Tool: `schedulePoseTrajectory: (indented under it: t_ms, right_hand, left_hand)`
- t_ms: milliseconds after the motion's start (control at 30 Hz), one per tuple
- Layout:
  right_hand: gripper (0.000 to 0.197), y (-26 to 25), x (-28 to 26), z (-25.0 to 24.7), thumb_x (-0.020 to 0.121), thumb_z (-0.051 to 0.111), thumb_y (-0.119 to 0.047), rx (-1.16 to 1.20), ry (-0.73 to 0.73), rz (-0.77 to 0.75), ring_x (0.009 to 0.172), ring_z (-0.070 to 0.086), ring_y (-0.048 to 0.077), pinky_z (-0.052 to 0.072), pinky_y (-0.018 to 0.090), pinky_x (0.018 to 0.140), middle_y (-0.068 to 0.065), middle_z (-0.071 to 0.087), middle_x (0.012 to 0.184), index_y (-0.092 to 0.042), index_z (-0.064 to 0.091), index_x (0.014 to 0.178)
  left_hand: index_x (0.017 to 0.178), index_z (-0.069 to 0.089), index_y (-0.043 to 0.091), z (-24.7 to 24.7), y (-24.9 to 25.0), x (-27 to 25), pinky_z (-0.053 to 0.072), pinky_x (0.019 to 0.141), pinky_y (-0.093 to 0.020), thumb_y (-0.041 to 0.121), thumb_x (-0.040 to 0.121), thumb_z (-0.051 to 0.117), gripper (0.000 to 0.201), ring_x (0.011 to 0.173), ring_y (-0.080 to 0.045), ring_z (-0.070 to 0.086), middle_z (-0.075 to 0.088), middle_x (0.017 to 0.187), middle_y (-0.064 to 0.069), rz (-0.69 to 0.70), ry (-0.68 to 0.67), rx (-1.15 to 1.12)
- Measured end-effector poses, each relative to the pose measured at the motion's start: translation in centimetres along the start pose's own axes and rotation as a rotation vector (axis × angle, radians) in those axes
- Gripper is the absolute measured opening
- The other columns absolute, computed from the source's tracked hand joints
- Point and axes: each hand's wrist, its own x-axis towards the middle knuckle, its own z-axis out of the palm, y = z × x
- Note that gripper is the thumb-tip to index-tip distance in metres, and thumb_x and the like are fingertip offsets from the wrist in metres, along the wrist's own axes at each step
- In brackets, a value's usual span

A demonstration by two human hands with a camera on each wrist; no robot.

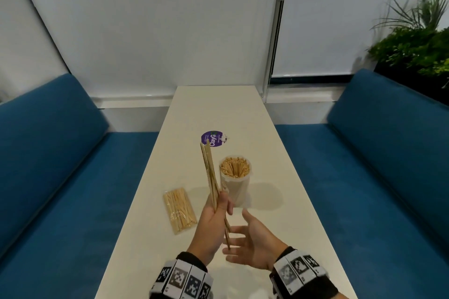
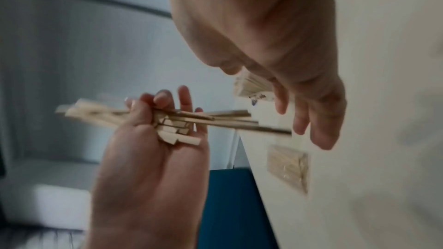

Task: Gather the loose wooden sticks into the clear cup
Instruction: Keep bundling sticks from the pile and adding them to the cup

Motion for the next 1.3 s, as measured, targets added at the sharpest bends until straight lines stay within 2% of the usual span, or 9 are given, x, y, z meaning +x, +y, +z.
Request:
schedulePoseTrajectory:
  t_ms: [200,333,467,567,700,767,933,1100,1300]
  right_hand:
    - [0.05,-0.5,-1.9,1.8,0.099,0.035,-0.03,0.278,-0.159,0.017,0.083,0.064,0.035,0.059,0.04,0.064,0.026,0.066,0.091,0.014,0.054,0.113]
    - [0.042,-0.6,-2.8,2.4,0.1,0.035,-0.025,0.211,-0.243,-0.094,0.066,0.072,0.026,0.058,0.032,0.056,0.019,0.072,0.079,0.007,0.061,0.105]
    - [0.056,-0.4,-2.5,2.2,0.096,0.037,-0.047,-0.008,-0.193,-0.165,0.082,0.069,0.023,0.055,0.035,0.078,0.012,0.07,0.085,0.001,0.06,0.11]
    - [0.071,-0.7,-2.4,1.9,0.08,0.036,-0.073,-0.359,-0.138,-0.395,0.107,0.058,0.016,0.045,0.035,0.096,0.002,0.063,0.114,-0.019,0.056,0.121]
    - [0.054,-2.8,-3.6,2.1,0.077,0.055,-0.059,-0.458,-0.207,-0.637,0.083,0.065,0.006,0.051,0.022,0.072,0.002,0.066,0.112,-0.019,0.058,0.113]
    - [0.047,-4.0,-4.0,2.2,0.085,0.053,-0.048,-0.522,-0.199,-0.653,0.09,0.067,0.004,0.051,0.019,0.076,0.0,0.07,0.107,-0.009,0.067,0.108]
    - [0.056,-4.2,-3.9,2.1,0.097,0.039,-0.041,-0.712,-0.136,-0.747,0.069,0.066,0.018,0.054,0.02,0.06,0.006,0.074,0.096,0.006,0.067,0.087]
    - [0.053,-4.5,-4.4,2.4,0.095,0.036,-0.039,-0.476,-0.04,-0.922,0.08,0.07,0.011,0.052,0.015,0.076,0.009,0.074,0.08,-0.004,0.071,0.074]
    - [0.045,-3.3,-4.9,3.6,0.083,0.047,-0.045,-0.341,-0.114,-0.942,0.067,0.066,0.017,0.054,0.023,0.067,0.011,0.065,0.066,-0.002,0.056,0.08]
  left_hand:
    - [0.09,0.052,0.024,0.4,-0.4,0.2,0.043,0.065,-0.011,0.043,0.088,0.038,0.023,0.059,0.002,0.05,0.052,0.068,0.006,0.086,0.08,0.001]
    - [0.09,0.054,0.021,0.3,-1.1,0.0,0.045,0.072,-0.021,0.05,0.079,0.043,0.033,0.065,-0.005,0.054,0.052,0.066,0.007,0.065,0.102,-0.001]
    - [0.096,0.053,0.013,0.1,-0.3,-0.4,0.043,0.053,-0.018,0.05,0.083,0.039,0.041,0.045,-0.002,0.044,0.044,0.045,0.011,-0.008,0.134,0.014]
    - [0.105,0.052,0.004,0.1,0.9,-0.6,0.042,0.05,-0.046,0.034,0.096,0.036,0.035,0.052,-0.027,0.049,0.048,0.055,-0.012,-0.034,0.094,0.004]
    - [0.103,0.054,0.014,0.3,0.6,-0.7,0.032,0.04,-0.018,0.025,0.099,0.035,0.022,0.042,-0.006,0.037,0.039,0.052,0.002,-0.131,-0.143,0.02]
    - [0.105,0.051,0.02,0.4,0.4,-0.7,0.032,0.043,-0.021,0.027,0.1,0.033,0.02,0.044,-0.007,0.038,0.041,0.051,0.004,-0.2,-0.225,-0.009]
    - [0.096,0.055,0.009,-0.3,0.9,-0.3,0.037,0.05,-0.021,0.02,0.096,0.048,0.013,0.048,-0.009,0.043,0.046,0.052,0.003,-0.371,-0.261,-0.201]
    - [0.093,0.066,0.006,-1.6,0.0,-0.7,0.047,0.072,-0.029,0.032,0.07,0.058,0.036,0.071,-0.019,0.06,0.065,0.082,-0.01,-0.585,-0.381,-0.503]
    - [0.08,0.067,-0.014,-0.9,-0.5,-0.8,0.059,0.065,-0.046,0.016,0.087,0.043,0.039,0.072,-0.036,0.071,0.068,0.087,-0.029,-0.738,-0.05,-1.087]
